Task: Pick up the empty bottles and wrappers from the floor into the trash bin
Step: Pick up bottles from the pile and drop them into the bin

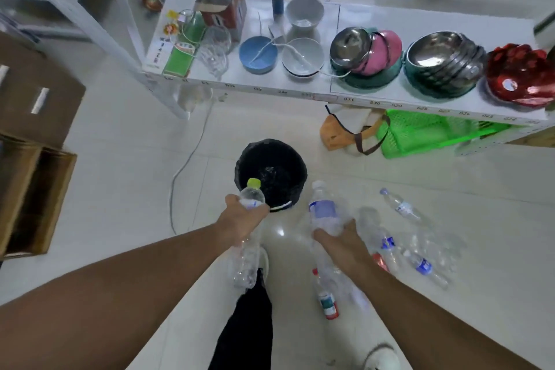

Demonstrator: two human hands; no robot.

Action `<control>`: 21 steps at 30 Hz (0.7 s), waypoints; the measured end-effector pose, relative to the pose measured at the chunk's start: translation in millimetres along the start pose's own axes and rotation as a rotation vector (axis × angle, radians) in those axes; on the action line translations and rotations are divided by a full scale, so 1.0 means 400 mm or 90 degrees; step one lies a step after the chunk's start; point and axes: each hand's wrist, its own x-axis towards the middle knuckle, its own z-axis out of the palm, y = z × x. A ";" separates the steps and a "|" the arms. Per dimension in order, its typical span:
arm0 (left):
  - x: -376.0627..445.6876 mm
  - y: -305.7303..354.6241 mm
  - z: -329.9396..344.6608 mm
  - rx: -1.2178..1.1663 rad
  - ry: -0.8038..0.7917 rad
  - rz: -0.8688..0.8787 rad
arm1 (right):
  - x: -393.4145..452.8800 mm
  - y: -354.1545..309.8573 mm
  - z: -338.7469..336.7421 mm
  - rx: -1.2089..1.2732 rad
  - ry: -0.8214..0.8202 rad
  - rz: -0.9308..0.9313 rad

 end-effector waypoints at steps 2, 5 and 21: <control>0.094 0.036 -0.035 0.022 -0.032 -0.020 | 0.073 -0.062 0.072 0.019 -0.034 -0.004; 0.241 0.081 -0.051 0.050 -0.056 0.003 | 0.195 -0.134 0.163 -0.048 -0.040 -0.017; 0.548 0.070 -0.040 0.181 0.098 0.184 | 0.471 -0.154 0.264 -0.056 0.061 -0.049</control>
